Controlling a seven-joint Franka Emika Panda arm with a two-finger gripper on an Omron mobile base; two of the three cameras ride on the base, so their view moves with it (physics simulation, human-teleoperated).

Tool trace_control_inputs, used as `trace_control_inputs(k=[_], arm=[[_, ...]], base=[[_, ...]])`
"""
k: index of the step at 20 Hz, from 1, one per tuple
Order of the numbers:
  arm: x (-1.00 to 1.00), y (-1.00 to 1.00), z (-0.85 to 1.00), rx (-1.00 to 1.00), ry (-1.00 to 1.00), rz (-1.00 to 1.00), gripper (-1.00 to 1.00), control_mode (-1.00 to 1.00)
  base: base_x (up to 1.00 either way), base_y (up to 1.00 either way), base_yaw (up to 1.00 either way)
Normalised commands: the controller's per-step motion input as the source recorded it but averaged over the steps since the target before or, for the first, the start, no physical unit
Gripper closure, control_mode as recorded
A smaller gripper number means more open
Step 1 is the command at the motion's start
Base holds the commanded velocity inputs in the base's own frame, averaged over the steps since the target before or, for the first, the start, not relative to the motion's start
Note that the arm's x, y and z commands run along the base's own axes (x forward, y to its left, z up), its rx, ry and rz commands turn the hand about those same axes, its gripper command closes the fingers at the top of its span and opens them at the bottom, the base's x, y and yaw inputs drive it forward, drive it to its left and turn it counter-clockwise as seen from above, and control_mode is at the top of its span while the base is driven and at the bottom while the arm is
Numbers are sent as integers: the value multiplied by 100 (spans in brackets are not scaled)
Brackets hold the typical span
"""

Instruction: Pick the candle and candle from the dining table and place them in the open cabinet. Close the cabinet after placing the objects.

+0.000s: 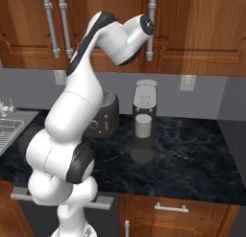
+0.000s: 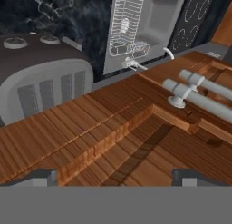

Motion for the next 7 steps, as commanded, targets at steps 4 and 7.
trace_control_inputs(k=[4,7], arm=[[39,41,0,0,-1,-2,-100,-100],[38,41,0,-1,-2,-2,-100,-100]], base=[[0,0,0],[0,0,0]])
